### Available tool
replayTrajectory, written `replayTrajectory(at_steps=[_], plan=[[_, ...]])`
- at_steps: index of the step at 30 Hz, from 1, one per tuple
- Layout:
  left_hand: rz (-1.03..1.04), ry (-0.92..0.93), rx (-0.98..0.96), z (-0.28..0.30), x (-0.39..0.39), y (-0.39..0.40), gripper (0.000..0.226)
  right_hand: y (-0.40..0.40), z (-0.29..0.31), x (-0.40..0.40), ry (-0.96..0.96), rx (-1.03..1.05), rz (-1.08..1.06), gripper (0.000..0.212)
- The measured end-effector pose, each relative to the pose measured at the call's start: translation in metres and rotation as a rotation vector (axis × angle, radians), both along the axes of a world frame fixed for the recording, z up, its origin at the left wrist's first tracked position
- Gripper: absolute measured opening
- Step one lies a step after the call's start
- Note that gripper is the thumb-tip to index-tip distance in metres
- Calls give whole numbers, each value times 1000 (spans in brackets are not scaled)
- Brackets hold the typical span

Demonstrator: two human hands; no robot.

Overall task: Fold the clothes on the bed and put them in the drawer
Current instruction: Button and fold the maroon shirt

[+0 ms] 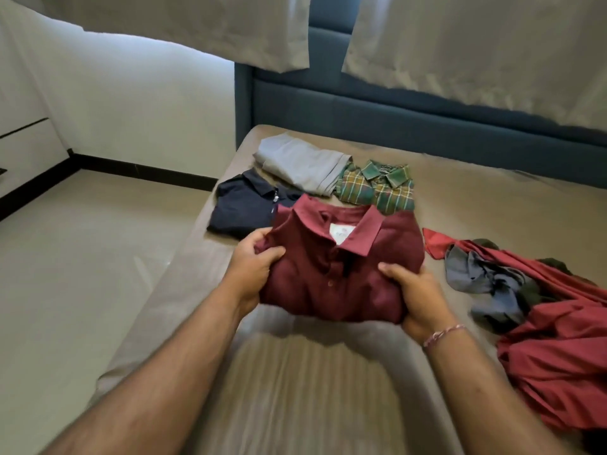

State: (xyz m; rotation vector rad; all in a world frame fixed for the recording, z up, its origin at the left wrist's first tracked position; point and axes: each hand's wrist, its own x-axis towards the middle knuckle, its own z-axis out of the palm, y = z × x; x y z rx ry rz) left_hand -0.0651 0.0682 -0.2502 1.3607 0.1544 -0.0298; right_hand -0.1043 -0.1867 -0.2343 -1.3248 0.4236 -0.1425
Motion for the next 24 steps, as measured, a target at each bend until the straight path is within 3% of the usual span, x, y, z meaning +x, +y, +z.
replayTrajectory(at_steps=[6, 9, 11, 13, 15, 17, 20, 24], plan=[[-27, -66, 102, 22, 144, -78, 30, -92, 20, 131, -72, -101, -51, 25], [-30, -20, 399, -2, 185, -90, 28, -117, -17, 166, 87, -242, -37, 30], [62, -38, 806, -18, 198, -93, 41, -126, -44, 174, 288, -531, -62, 46], [164, -344, 1157, -26, 199, -100, 53, -124, -57, 168, 238, -1039, -232, 74], [-22, -632, 1345, -28, 198, -121, 68, -108, -58, 167, -51, -1364, -282, 78], [-312, -630, 1481, -53, 199, -147, 78, -92, -75, 181, -81, -1510, -123, 75], [-390, -467, 1477, -92, 194, -156, 79, -79, -106, 192, 129, -1601, 119, 73], [-358, -476, 1456, -112, 188, -151, 79, -84, -124, 188, 178, -1620, 177, 73]])
